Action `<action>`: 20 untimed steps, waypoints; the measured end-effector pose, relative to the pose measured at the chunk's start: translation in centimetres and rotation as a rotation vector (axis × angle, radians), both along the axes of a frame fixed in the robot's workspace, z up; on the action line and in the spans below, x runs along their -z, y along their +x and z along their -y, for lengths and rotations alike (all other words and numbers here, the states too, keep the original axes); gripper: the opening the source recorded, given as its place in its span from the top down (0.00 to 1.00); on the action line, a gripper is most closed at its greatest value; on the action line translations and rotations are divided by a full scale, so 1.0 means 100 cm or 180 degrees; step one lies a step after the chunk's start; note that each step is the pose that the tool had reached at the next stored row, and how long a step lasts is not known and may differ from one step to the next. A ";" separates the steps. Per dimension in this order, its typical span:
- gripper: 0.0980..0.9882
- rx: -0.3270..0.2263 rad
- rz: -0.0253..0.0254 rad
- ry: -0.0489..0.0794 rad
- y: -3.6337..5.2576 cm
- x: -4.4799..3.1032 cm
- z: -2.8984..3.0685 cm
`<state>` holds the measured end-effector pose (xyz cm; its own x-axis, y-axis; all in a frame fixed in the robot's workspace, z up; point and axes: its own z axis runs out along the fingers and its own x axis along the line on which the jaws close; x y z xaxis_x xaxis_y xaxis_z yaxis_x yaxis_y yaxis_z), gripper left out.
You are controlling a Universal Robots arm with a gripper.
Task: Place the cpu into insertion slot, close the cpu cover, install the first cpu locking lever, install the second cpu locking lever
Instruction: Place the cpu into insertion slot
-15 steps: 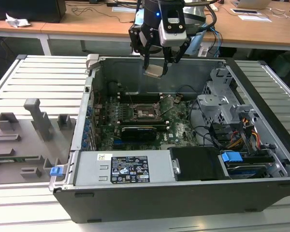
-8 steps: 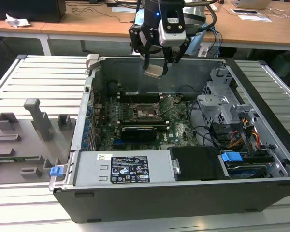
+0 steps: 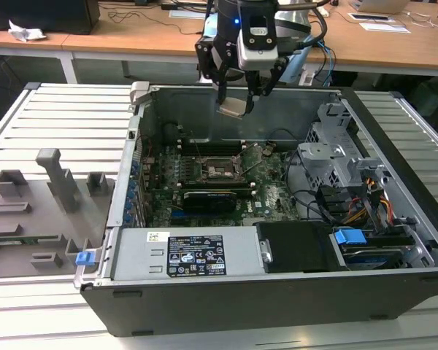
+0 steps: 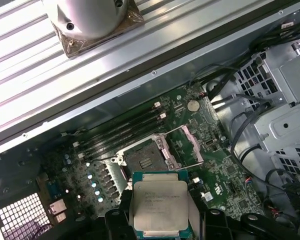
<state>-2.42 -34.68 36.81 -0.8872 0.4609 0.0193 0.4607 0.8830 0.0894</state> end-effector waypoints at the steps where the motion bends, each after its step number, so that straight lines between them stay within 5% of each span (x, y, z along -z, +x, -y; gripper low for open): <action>1: 0.52 0.0067 0.0000 0.0000 0.0000 0.0002 0.0000; 20: 0.52 0.0626 0.0000 0.0000 0.0000 0.0007 0.0000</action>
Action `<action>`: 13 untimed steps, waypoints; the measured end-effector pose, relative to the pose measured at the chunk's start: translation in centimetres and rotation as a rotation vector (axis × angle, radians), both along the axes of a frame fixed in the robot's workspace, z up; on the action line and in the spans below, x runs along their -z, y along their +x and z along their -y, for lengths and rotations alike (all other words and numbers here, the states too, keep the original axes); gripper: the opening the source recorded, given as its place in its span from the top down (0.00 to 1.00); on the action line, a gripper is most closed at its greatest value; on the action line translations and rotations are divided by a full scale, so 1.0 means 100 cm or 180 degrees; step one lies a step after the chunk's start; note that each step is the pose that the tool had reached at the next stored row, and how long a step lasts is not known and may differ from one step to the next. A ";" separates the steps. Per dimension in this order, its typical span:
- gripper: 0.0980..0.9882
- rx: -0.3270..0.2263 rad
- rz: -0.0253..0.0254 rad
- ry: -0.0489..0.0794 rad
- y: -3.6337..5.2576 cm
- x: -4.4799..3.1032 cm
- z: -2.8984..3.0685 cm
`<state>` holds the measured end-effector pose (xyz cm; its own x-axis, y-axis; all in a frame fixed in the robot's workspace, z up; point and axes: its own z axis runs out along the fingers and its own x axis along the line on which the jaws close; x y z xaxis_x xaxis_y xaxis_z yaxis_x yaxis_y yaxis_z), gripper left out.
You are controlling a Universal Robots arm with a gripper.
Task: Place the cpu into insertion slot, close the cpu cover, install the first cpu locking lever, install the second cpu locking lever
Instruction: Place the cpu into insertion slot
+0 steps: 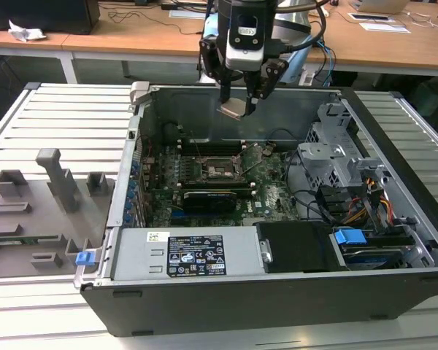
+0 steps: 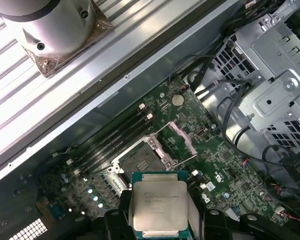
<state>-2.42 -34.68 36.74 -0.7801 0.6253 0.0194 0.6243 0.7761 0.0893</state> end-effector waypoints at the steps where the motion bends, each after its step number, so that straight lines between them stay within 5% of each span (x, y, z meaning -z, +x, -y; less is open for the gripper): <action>1: 0.52 0.0033 0.0000 0.0000 0.0000 0.0000 0.0000; 13: 0.52 0.0298 0.0000 0.0000 0.0000 0.0002 0.0000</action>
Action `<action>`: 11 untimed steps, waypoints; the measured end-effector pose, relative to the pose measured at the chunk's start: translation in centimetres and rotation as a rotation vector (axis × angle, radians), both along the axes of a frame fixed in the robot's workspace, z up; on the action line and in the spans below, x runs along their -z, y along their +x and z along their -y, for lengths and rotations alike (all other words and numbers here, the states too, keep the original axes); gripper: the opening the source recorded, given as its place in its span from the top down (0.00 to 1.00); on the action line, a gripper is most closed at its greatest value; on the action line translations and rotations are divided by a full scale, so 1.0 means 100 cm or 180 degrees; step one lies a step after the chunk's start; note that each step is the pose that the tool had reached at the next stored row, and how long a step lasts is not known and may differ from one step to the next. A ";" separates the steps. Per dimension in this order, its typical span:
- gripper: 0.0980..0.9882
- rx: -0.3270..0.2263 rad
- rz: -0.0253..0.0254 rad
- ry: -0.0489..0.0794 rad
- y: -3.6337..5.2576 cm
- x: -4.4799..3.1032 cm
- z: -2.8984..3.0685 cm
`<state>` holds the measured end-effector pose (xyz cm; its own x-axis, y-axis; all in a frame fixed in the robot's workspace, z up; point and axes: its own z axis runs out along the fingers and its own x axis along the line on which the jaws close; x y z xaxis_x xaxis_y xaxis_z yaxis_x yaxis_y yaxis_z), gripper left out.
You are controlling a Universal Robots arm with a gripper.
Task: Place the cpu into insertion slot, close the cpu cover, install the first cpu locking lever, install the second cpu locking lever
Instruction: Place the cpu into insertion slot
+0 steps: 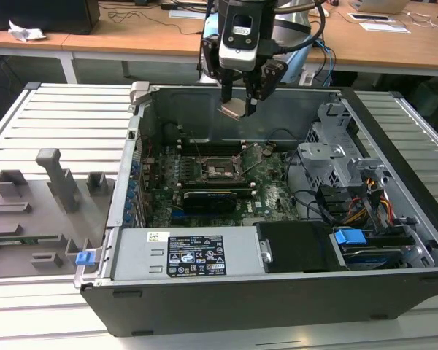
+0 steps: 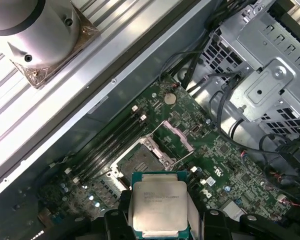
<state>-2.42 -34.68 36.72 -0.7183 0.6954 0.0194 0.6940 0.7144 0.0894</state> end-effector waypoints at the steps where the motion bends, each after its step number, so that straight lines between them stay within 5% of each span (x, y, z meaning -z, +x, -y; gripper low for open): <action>1: 0.52 0.0019 0.0000 0.0000 0.0000 0.0000 0.0000; 11: 0.52 0.0219 0.0000 0.0000 0.0000 0.0003 0.0000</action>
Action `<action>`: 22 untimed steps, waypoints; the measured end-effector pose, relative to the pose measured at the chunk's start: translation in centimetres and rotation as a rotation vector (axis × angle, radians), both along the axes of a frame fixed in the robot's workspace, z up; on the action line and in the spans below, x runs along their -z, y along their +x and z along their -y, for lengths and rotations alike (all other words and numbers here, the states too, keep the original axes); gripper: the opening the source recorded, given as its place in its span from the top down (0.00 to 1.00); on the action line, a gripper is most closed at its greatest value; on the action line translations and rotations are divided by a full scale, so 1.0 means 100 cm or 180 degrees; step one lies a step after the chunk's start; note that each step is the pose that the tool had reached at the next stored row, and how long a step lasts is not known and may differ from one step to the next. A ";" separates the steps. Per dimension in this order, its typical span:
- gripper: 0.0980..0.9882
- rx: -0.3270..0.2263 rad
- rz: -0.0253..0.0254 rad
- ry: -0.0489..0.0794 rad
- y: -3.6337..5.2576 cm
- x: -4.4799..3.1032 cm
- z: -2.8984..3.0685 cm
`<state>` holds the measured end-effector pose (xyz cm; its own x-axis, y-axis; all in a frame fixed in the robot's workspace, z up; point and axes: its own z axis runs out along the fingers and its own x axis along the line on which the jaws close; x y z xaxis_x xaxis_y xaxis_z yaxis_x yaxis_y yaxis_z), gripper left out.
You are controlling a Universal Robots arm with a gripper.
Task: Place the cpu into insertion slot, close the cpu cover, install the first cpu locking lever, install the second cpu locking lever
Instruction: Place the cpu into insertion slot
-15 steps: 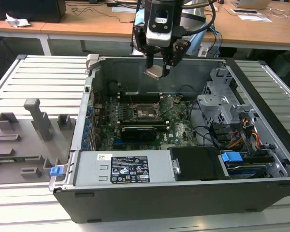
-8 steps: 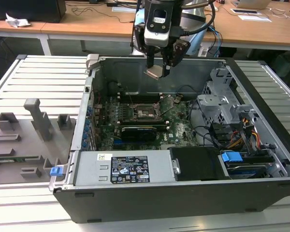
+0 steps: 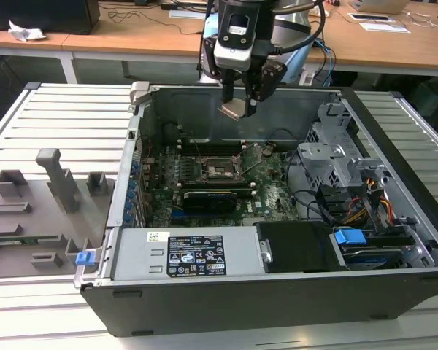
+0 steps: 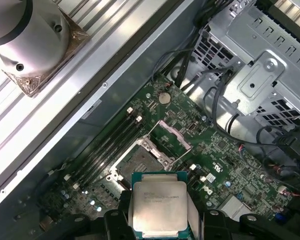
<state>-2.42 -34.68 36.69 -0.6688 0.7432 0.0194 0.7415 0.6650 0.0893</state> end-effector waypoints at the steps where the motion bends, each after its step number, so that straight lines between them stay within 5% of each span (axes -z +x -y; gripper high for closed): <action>1: 0.52 0.0014 0.0000 0.0000 0.0000 0.0000 0.0000; 22: 0.52 0.0349 0.0000 0.0000 -0.0001 0.0004 0.0000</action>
<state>-2.43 -34.68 36.66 -0.5834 0.8120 0.0194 0.8099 0.5798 0.0893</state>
